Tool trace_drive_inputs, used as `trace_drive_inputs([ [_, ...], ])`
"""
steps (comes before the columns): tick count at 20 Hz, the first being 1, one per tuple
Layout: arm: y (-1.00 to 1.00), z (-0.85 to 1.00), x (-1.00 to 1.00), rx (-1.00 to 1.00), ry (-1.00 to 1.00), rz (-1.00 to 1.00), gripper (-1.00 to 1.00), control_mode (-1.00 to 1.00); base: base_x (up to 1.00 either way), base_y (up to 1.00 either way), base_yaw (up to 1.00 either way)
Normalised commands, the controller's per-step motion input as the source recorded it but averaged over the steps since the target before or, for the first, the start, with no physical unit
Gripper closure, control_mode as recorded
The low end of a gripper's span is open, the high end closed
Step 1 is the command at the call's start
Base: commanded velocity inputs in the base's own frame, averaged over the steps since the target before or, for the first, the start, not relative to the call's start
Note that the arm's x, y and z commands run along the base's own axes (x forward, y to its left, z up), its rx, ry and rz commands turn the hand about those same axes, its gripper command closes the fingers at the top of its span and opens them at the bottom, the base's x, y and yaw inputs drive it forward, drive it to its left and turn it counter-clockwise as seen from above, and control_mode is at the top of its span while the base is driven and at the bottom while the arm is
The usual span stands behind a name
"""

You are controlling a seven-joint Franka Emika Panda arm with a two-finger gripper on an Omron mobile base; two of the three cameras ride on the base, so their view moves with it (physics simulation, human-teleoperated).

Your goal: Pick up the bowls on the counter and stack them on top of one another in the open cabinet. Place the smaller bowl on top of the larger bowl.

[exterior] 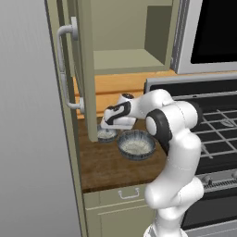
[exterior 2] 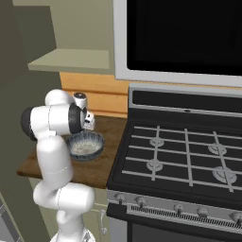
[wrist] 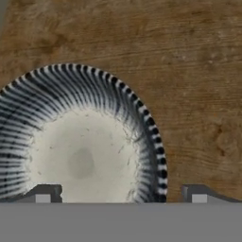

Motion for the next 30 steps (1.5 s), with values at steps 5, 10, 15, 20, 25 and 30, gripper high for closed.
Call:
trace_drive_inputs([
  [5,0.0,-0.27,0.02,0.0,0.0,0.0,-1.0,-1.0,0.0,0.0,0.0],
  [10,0.02,-0.15,0.0,0.0,0.0,0.0,1.0,-1.0,0.0,0.0,0.0],
  [15,0.0,0.0,0.0,0.0,0.0,0.0,1.0,-1.0,0.0,0.0,0.0],
  [20,0.0,0.36,-0.02,0.02,-0.07,0.0,1.0,-1.0,0.0,0.0,0.0],
  [25,0.03,0.72,-0.21,0.06,-0.2,-0.01,1.0,-1.0,0.0,0.0,0.0],
  [30,-0.02,0.88,-0.6,0.1,-0.19,-0.08,1.0,-1.0,0.0,0.0,0.0],
])
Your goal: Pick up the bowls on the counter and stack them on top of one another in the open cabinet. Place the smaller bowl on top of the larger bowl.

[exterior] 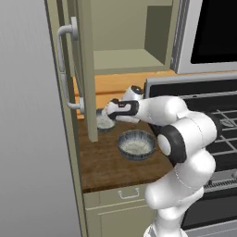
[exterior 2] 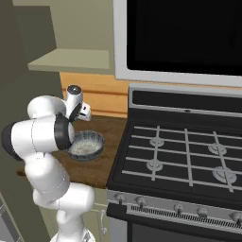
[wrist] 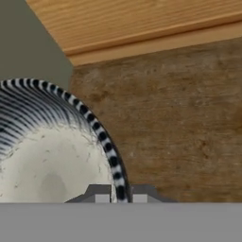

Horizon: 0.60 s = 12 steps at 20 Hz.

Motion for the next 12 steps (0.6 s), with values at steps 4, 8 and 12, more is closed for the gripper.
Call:
trace_drive_inputs([
  [4,-0.56,0.63,-0.96,0.12,0.0,-0.2,1.0,-1.0,0.0,0.0,0.0],
  [8,-0.91,0.16,-1.0,0.07,0.09,-0.27,1.0,-1.0,0.0,0.0,0.0],
  [12,-0.93,0.05,-0.66,0.04,0.17,-0.26,1.0,-1.0,0.0,0.0,0.0],
])
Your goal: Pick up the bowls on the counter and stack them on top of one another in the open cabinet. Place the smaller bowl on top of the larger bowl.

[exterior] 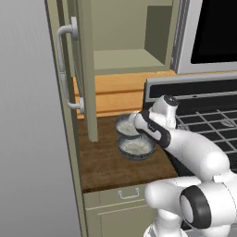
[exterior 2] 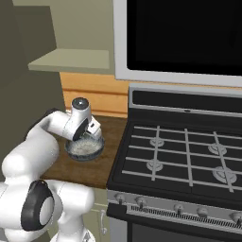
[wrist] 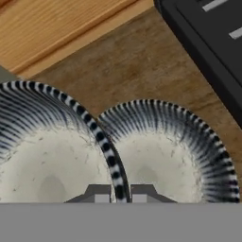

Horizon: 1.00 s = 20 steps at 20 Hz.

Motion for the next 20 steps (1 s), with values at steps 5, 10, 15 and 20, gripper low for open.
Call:
trace_drive_inputs([
  [5,-0.68,-0.37,-0.12,0.02,0.07,-0.11,1.0,-1.0,0.0,0.0,0.0],
  [10,-0.18,-0.2,0.0,0.11,0.0,-0.01,1.0,-1.0,0.0,0.0,0.0],
  [15,0.03,-0.1,-0.15,0.02,0.01,0.0,1.0,-1.0,0.0,0.0,0.0],
  [20,0.18,-0.07,-0.03,-0.07,0.1,0.0,1.0,-1.0,0.0,0.0,0.0],
])
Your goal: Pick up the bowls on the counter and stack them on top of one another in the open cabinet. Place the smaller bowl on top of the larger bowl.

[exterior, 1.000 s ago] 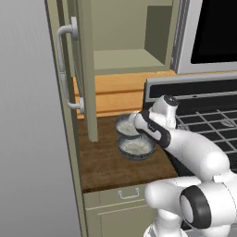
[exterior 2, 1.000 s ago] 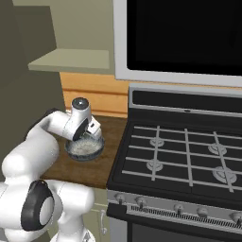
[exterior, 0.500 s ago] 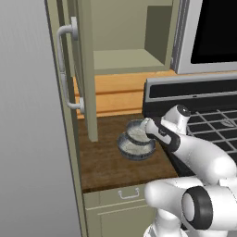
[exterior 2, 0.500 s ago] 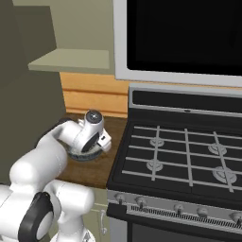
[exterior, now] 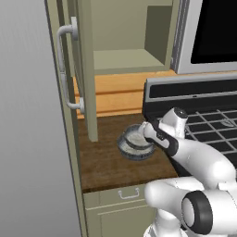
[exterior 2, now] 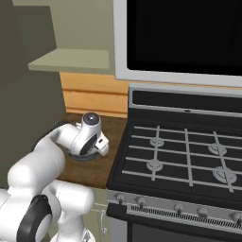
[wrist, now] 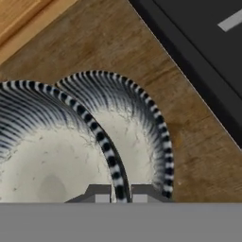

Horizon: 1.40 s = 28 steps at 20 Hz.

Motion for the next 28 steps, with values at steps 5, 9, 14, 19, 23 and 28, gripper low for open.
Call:
trace_drive_inputs([
  [5,0.12,-0.21,0.16,-0.05,0.06,0.0,1.0,-1.0,0.0,0.0,0.0],
  [9,0.0,-0.21,0.09,0.0,0.0,0.0,1.0,-1.0,0.0,0.0,0.0],
  [14,0.0,-0.2,0.27,0.0,0.0,0.0,1.0,-1.0,0.0,0.0,0.0],
  [19,-0.03,-0.06,0.14,0.0,0.0,0.0,1.0,-1.0,0.0,0.0,0.0],
  [23,-0.04,0.0,0.01,0.0,0.0,0.0,-1.0,-1.0,0.0,0.0,0.0],
  [28,0.0,-0.01,0.0,0.0,0.0,0.0,-1.0,-1.0,0.0,0.0,0.0],
])
